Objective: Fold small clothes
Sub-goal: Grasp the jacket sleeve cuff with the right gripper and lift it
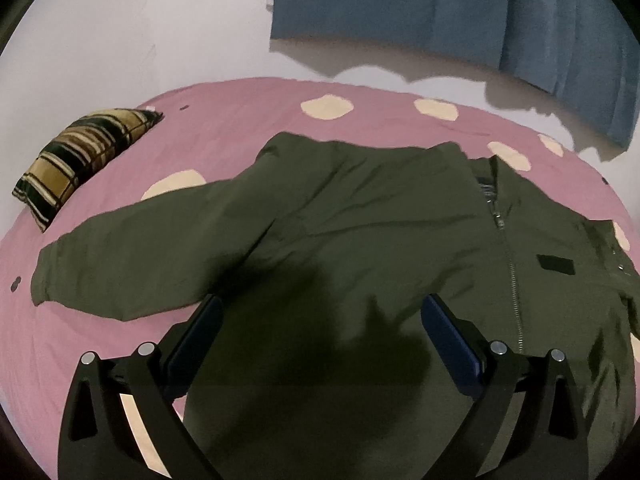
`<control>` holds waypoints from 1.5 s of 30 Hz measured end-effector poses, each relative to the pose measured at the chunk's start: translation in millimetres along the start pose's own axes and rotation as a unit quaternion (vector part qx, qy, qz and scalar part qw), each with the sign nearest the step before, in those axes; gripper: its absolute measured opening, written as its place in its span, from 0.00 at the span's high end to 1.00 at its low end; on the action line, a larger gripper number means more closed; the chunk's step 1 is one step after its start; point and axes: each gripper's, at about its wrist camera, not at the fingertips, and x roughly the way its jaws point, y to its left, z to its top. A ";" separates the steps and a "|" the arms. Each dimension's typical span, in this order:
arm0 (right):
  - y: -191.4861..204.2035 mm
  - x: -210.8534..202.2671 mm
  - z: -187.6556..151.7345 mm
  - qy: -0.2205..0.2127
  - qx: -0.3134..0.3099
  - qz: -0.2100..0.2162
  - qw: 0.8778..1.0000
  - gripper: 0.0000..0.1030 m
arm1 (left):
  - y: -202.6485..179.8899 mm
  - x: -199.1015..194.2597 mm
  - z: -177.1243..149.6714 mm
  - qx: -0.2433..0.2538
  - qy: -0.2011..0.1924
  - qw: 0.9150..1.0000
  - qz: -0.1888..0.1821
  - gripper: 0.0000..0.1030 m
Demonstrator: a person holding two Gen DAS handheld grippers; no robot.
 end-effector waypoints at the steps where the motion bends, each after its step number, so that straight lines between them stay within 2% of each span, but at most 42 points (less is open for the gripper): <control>1: -14.0 4.6 6.3 0.005 0.021 0.003 1.000 0.24 | 0.7 2.4 0.0 -0.003 0.006 1.000 0.000 0.04; 2: -23.9 9.6 9.7 0.013 0.039 0.012 0.999 0.31 | 1.1 3.7 0.7 -0.004 0.009 1.000 0.000 0.04; 3: -32.4 15.2 12.0 0.022 0.057 0.020 0.998 0.32 | 1.2 4.6 1.2 -0.005 0.012 1.000 0.001 0.04; 5: -44.7 24.0 13.7 0.028 0.084 0.043 0.995 0.32 | 0.1 5.4 1.5 -0.004 0.012 1.000 0.005 0.04; 7: -46.7 25.5 12.8 0.025 0.085 0.054 0.995 0.32 | -2.6 4.9 1.3 0.000 0.012 1.000 0.008 0.04; 9: -46.5 26.2 13.7 0.022 0.087 0.056 0.994 0.33 | -5.8 4.8 1.2 0.004 0.012 1.000 0.010 0.04; 11: -47.6 28.7 16.9 0.021 0.081 0.051 0.995 0.37 | -8.4 4.6 1.2 0.007 0.013 1.000 0.010 0.04; 13: -48.3 24.1 17.6 0.020 0.075 0.037 0.996 0.46 | -8.9 4.5 1.0 0.008 0.014 1.000 0.010 0.04; 15: -52.6 20.8 16.1 0.021 0.090 0.034 0.995 0.49 | -7.9 4.3 0.6 0.007 0.016 1.000 0.009 0.04; 18: -67.5 13.8 3.0 0.019 0.151 0.046 0.987 0.49 | -5.5 2.7 0.3 0.003 0.016 1.000 0.011 0.04; 20: -66.0 13.5 -1.6 0.017 0.144 0.046 0.988 0.46 | -4.2 2.5 0.4 0.002 0.015 1.000 0.012 0.04; 22: -60.7 17.2 2.4 0.014 0.138 0.053 0.989 0.38 | -4.9 3.3 0.4 0.003 0.017 1.000 0.013 0.04; 24: -61.1 23.3 7.3 0.005 0.149 0.061 0.987 0.37 | -4.9 3.0 0.3 0.002 0.019 1.000 0.011 0.04; 26: -62.6 28.3 11.1 -0.009 0.145 0.047 0.988 0.51 | -4.2 1.6 0.0 0.001 0.019 1.000 0.010 0.04; 27: -61.4 29.5 11.9 -0.010 0.137 0.033 0.990 0.68 | -3.4 1.0 -0.1 0.001 0.018 1.000 0.009 0.04; 29: -62.8 32.0 13.2 -0.003 0.129 0.030 0.991 0.73 | -1.7 0.0 0.3 0.003 0.015 1.000 0.012 0.04; 30: -66.4 29.9 13.7 -0.005 0.132 0.033 0.991 0.83 | -0.3 -0.1 0.9 0.002 0.014 1.000 0.014 0.04; 31: -72.8 25.5 15.8 -0.009 0.138 0.044 0.989 0.87 | 1.3 -0.1 1.2 0.000 0.014 1.000 0.015 0.04; 32: -79.9 21.4 18.1 -0.013 0.149 0.063 0.987 0.88 | 2.6 -0.3 0.7 -0.001 0.014 1.000 0.015 0.04; 34: -86.0 17.6 18.4 -0.013 0.163 0.073 0.984 0.89 | 4.8 -0.6 0.7 -0.003 0.014 1.000 0.015 0.04; 36: -73.0 15.1 18.2 -0.020 0.149 0.063 0.987 0.89 | 6.1 -1.9 0.6 -0.001 0.011 1.000 0.013 0.04; 39: -37.2 -4.9 21.0 -0.044 0.107 0.081 0.990 0.90 | 9.3 -4.4 -0.1 0.000 0.006 1.000 0.010 0.04; 42: 30.5 -26.1 19.5 -0.059 0.034 0.116 0.991 0.90 | 14.2 -6.5 -0.1 -0.001 0.003 1.000 0.007 0.04; 45: 97.3 -42.2 7.0 -0.062 -0.040 0.149 0.986 0.90 | 20.4 -8.0 0.5 -0.004 0.001 1.000 0.010 0.04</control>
